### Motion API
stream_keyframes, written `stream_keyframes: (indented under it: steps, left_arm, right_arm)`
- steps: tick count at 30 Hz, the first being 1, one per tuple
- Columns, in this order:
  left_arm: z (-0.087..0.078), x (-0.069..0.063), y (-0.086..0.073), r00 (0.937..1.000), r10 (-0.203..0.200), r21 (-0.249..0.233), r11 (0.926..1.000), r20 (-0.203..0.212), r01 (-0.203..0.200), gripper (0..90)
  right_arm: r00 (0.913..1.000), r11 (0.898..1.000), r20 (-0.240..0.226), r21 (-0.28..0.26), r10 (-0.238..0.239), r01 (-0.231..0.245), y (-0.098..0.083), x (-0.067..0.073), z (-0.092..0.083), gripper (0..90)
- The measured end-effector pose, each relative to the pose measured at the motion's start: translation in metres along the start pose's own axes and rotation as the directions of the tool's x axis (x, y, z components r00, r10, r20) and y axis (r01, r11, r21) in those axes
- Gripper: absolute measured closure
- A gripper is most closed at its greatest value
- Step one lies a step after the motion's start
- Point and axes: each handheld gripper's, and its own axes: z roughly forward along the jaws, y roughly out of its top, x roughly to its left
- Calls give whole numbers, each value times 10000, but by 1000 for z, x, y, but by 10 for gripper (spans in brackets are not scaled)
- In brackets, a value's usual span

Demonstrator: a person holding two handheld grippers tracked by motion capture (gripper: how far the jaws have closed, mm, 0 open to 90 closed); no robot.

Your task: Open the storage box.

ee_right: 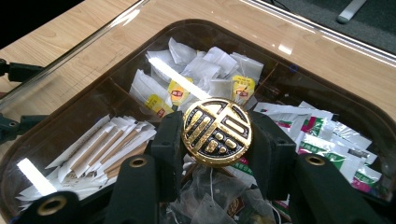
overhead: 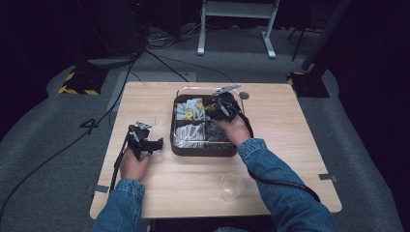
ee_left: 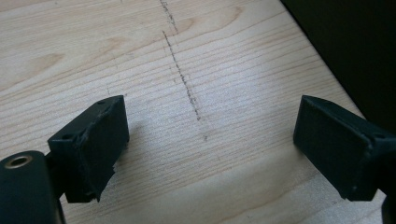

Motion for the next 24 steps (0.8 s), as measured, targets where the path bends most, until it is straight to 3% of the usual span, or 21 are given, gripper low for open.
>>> stream_keyframes:
  steps: [13, 24]
  left_arm:
    - [0, 0, 0, 10000, 37, 18, 10000, 12, -37, 109]
    - [1, 1, 1, 10000, 20, -39, 10000, 74, -20, 127]
  right_arm:
    - [9998, 9996, 89, -221, -196, 198, -2, -9, -20, 579]
    - [9984, 9990, 552, -418, -153, 177, -13, -34, -52, 579]
